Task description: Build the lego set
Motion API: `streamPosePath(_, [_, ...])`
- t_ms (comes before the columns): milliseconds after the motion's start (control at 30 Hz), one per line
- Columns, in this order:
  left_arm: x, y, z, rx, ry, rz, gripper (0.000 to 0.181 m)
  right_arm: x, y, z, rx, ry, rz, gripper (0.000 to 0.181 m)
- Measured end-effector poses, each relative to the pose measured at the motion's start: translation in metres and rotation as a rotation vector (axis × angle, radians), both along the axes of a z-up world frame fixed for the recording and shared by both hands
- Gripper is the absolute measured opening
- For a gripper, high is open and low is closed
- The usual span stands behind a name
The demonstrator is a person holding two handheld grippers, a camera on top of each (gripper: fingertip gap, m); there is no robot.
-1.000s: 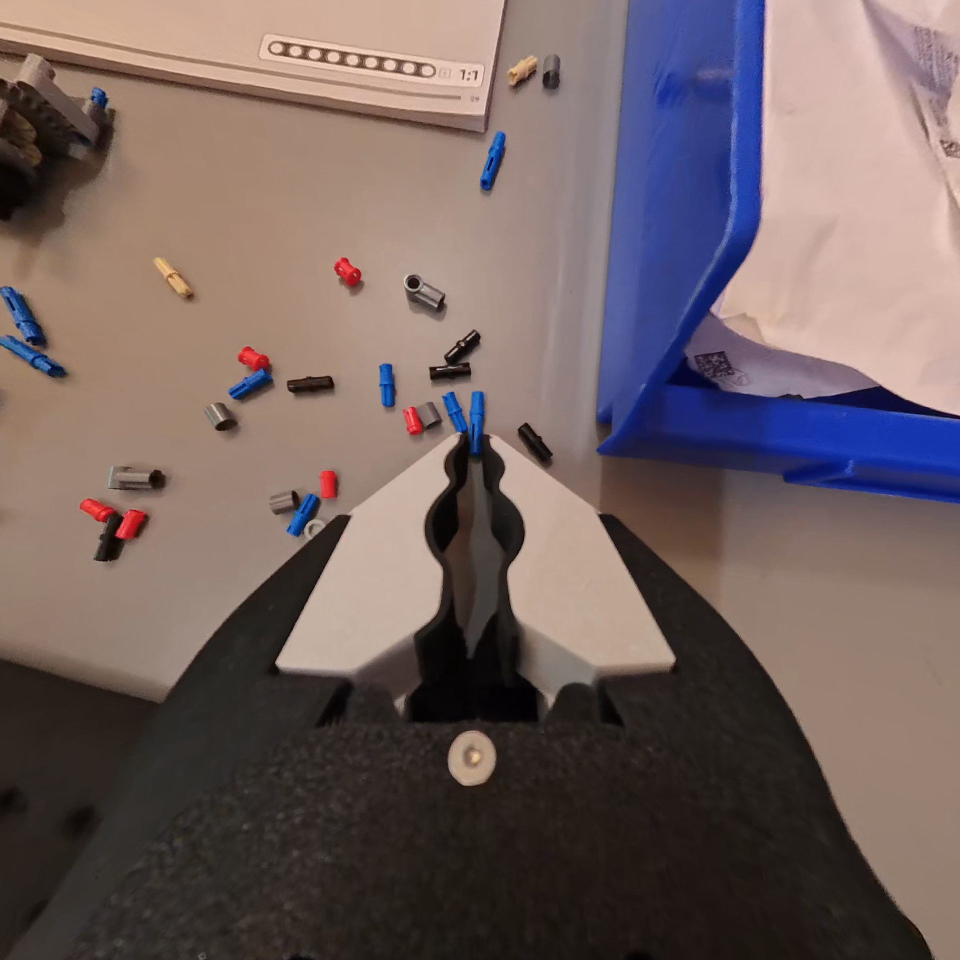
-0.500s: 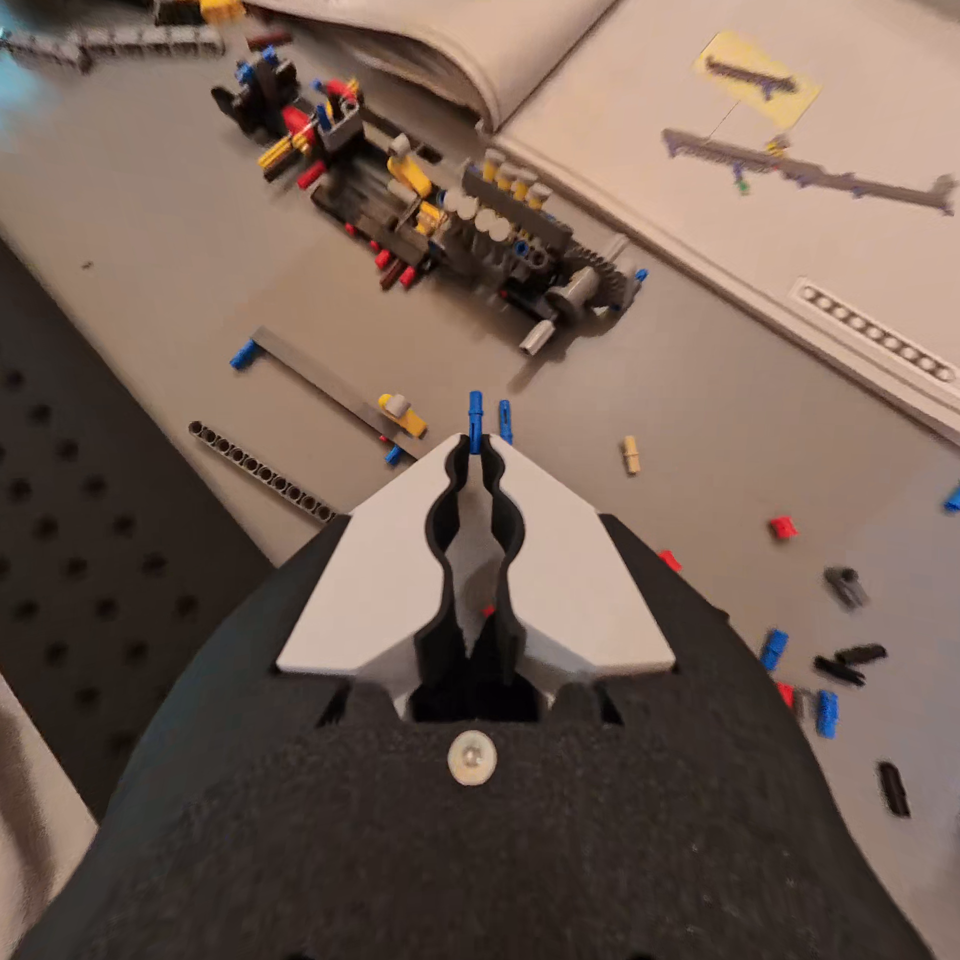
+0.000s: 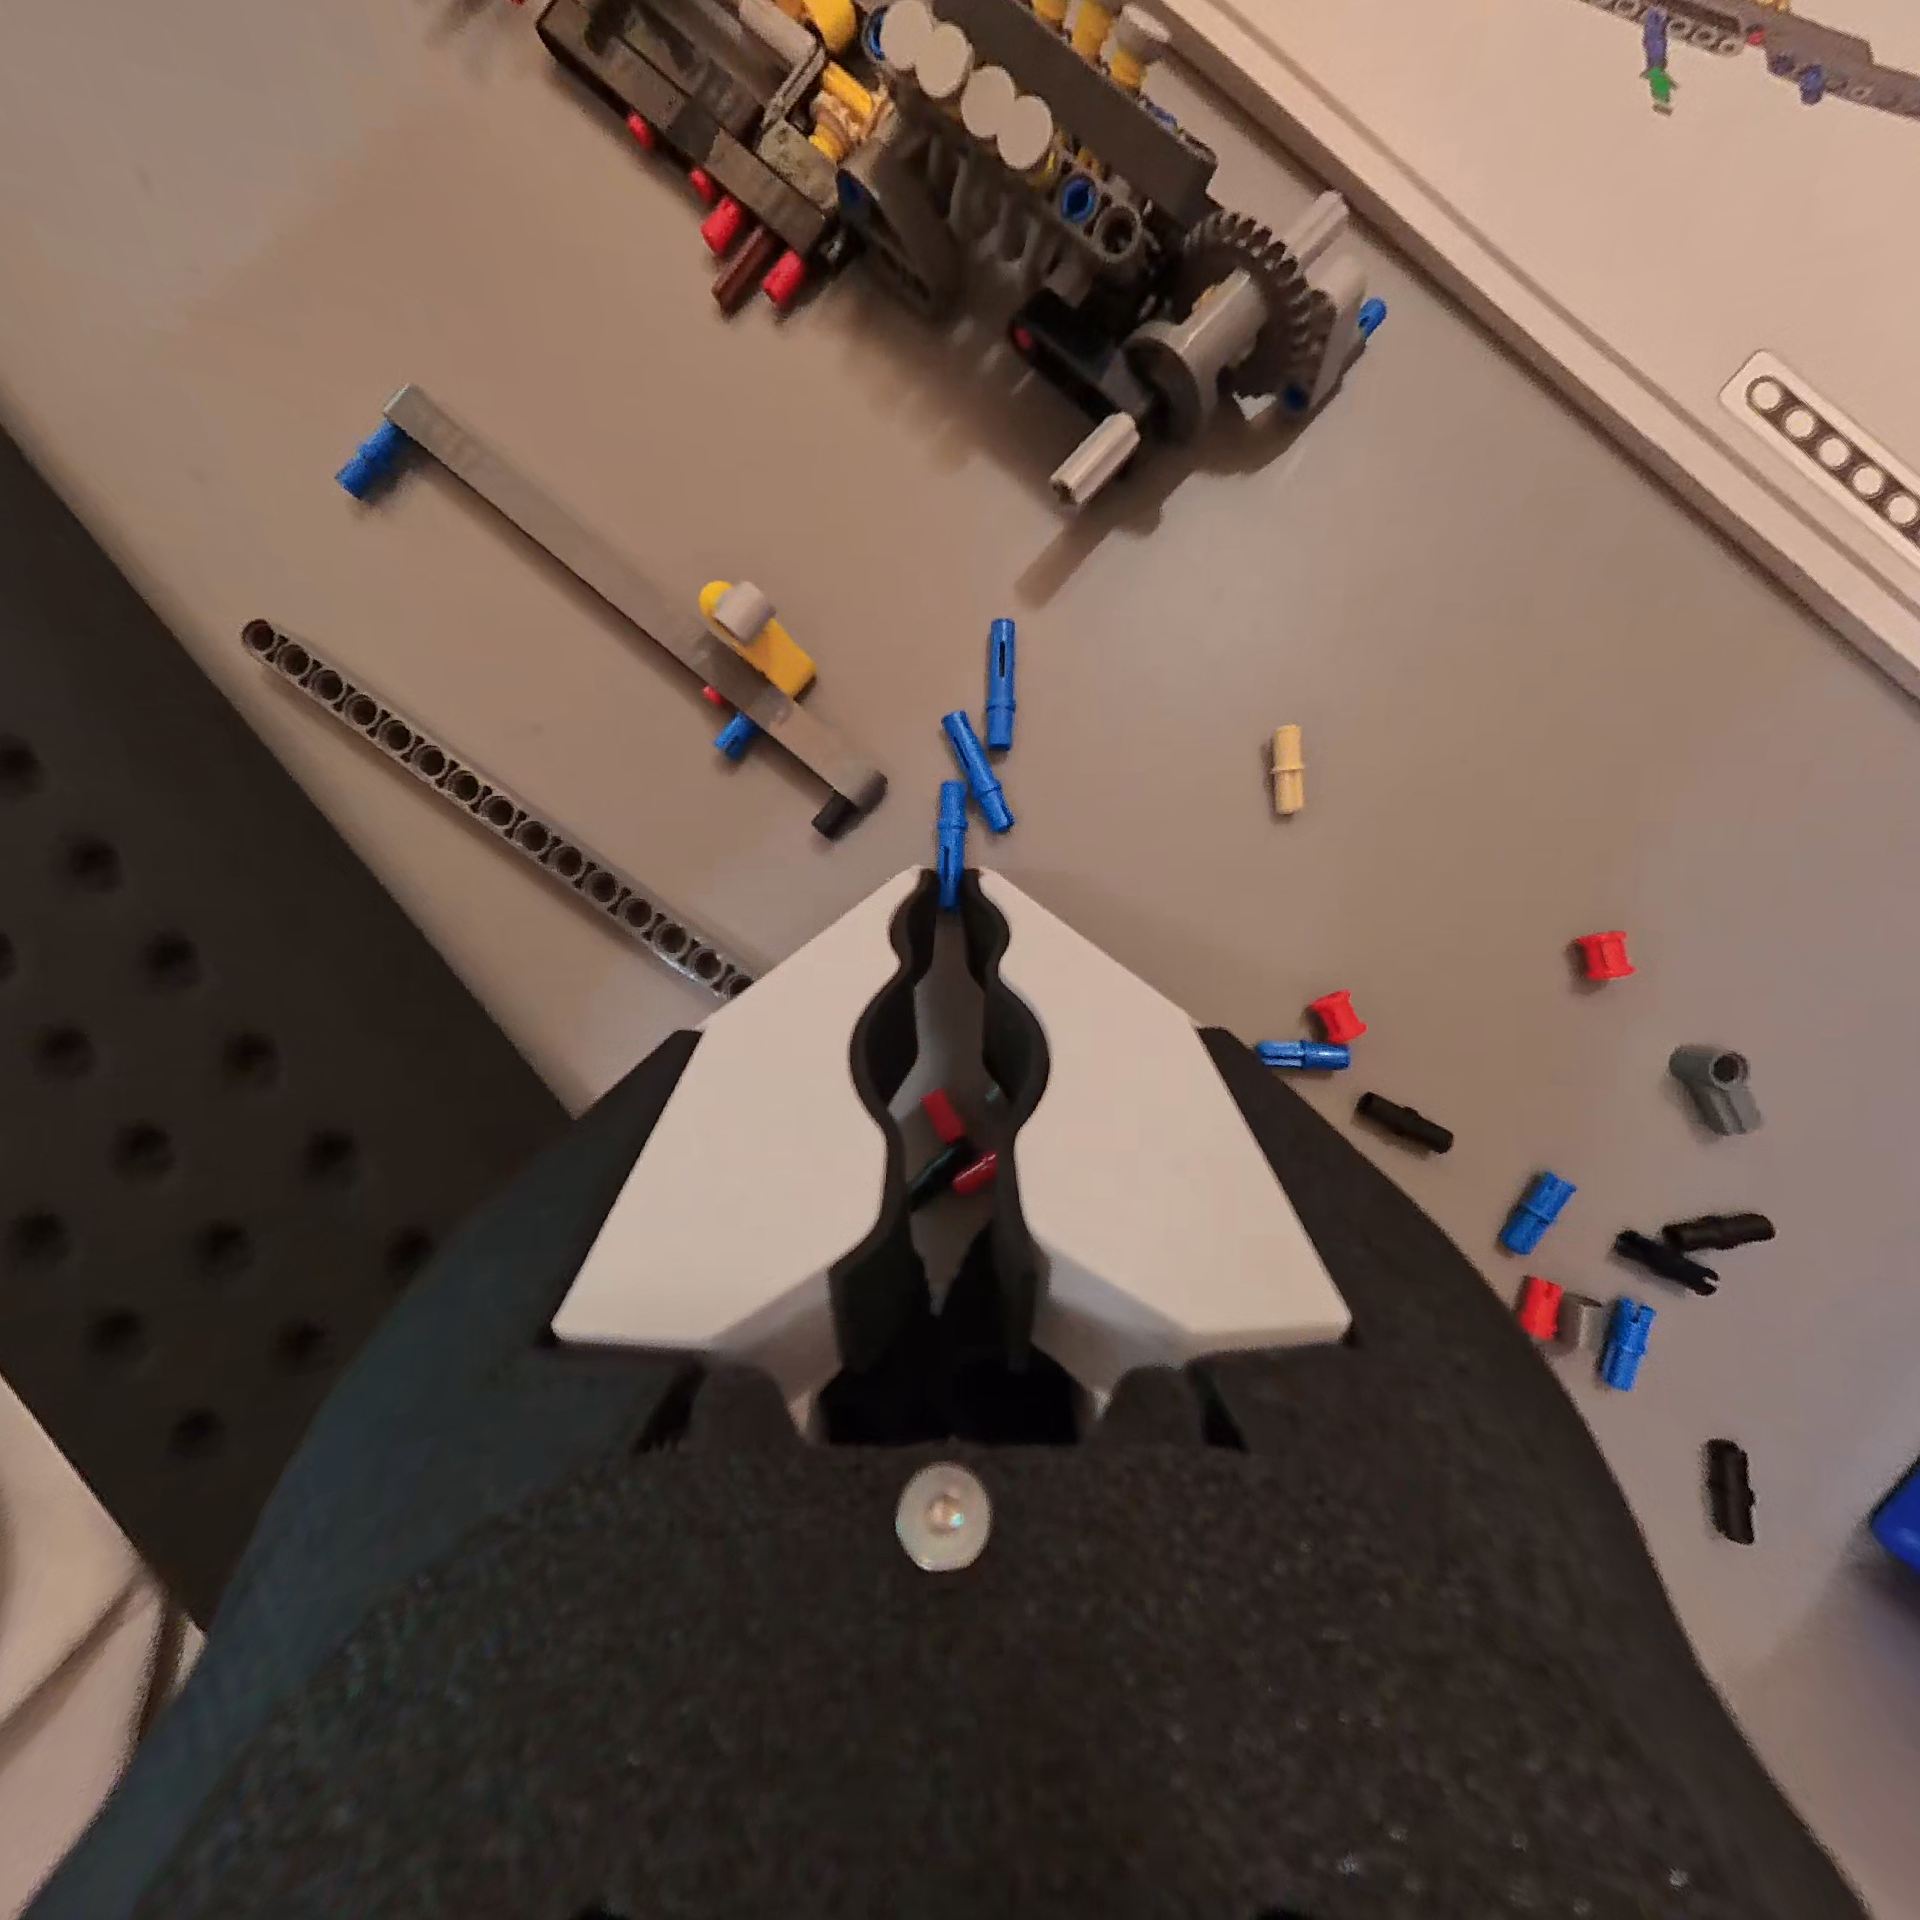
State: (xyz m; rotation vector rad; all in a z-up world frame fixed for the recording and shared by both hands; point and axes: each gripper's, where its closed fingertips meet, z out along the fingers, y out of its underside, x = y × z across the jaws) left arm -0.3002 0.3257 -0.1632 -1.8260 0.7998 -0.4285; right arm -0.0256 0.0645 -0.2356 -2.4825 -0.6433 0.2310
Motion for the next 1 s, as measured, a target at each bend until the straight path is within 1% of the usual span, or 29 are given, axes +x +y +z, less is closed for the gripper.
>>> streamPosePath(200, [-0.006,0.004,-0.001,-0.041,-0.035,0.031,0.036,-0.002,0.004,0.0,0.007,0.032,-0.001,0.003])
streamPosePath(300, [-0.008,0.004,0.0,-0.048,-0.046,0.032,0.036,-0.003,0.005,0.001,0.016,0.058,-0.013,0.01])
streamPosePath(367, [-0.011,0.006,0.001,-0.041,-0.043,0.044,0.036,0.001,0.009,0.007,0.05,0.056,-0.048,0.013])
streamPosePath(467, [-0.021,0.008,0.006,-0.061,-0.052,0.05,0.034,0.003,0.018,0.028,0.186,0.106,-0.111,0.015])
streamPosePath(533, [-0.026,-0.003,0.011,-0.082,-0.016,-0.017,0.015,-0.002,0.025,0.045,0.28,0.194,-0.165,0.016])
streamPosePath(600, [-0.033,-0.023,0.015,-0.121,0.049,-0.115,0.018,-0.014,0.031,0.063,0.37,0.311,-0.2,0.016])
streamPosePath(667, [-0.046,-0.042,0.018,-0.145,0.107,-0.167,0.023,-0.024,0.036,0.077,0.453,0.398,-0.234,0.016])
streamPosePath(700, [-0.052,-0.054,0.014,-0.176,0.145,-0.2,0.026,-0.028,0.038,0.08,0.486,0.419,-0.239,0.016])
streamPosePath(767, [-0.064,-0.078,-0.005,-0.251,0.269,-0.266,0.027,-0.03,0.041,0.081,0.528,0.393,-0.248,0.016])
streamPosePath(867, [-0.085,-0.093,-0.04,-0.301,0.45,-0.255,0.027,-0.032,0.043,0.091,0.609,0.33,-0.232,0.012])
streamPosePath(933, [-0.089,-0.101,-0.055,-0.337,0.478,-0.266,0.027,-0.036,0.044,0.089,0.613,0.311,-0.209,0.011])
streamPosePath(1000, [-0.09,-0.103,-0.06,-0.342,0.461,-0.267,0.023,-0.038,0.044,0.083,0.592,0.289,-0.199,0.011])
